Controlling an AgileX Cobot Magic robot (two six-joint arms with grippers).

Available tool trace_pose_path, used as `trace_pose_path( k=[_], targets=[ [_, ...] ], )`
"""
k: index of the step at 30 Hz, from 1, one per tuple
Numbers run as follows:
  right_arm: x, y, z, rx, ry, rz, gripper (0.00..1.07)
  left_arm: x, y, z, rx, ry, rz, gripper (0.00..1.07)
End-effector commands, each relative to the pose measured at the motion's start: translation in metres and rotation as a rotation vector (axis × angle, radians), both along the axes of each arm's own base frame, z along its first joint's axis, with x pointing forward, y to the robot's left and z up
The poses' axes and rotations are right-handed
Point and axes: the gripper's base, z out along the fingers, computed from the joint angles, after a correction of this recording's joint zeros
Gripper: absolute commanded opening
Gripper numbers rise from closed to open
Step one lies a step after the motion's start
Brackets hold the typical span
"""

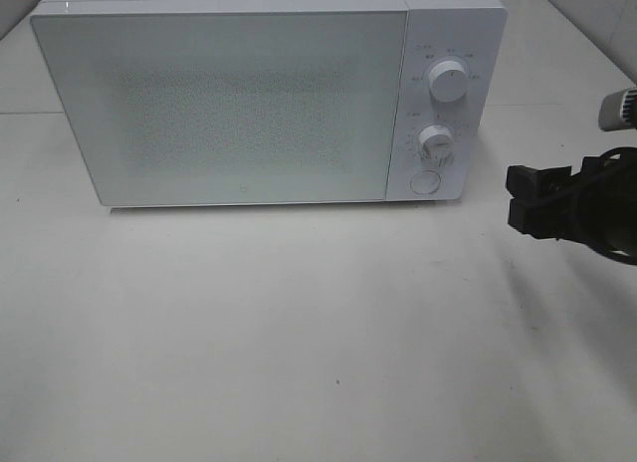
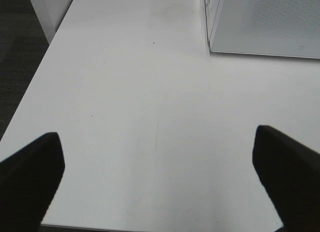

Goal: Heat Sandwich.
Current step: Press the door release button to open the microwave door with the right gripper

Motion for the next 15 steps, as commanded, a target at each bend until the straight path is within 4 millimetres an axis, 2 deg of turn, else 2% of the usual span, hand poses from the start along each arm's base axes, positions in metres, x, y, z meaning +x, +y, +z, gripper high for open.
trace_pose_path(
  k=[1, 10, 15],
  targets=[
    [0.0, 0.01, -0.005, -0.006, -0.039, -0.028, 0.71, -0.002, 0.0, 0.001, -0.004, -0.028, -0.006, 0.98],
    [-0.001, 0.035, -0.018, 0.004, -0.09, -0.018, 0.71, -0.002, 0.0, 0.001, -0.004, -0.028, -0.006, 0.98],
    [-0.001, 0.054, -0.03, 0.002, -0.05, -0.012, 0.71, -0.002, 0.0, 0.001, -0.004, -0.028, -0.006, 0.98]
  ],
)
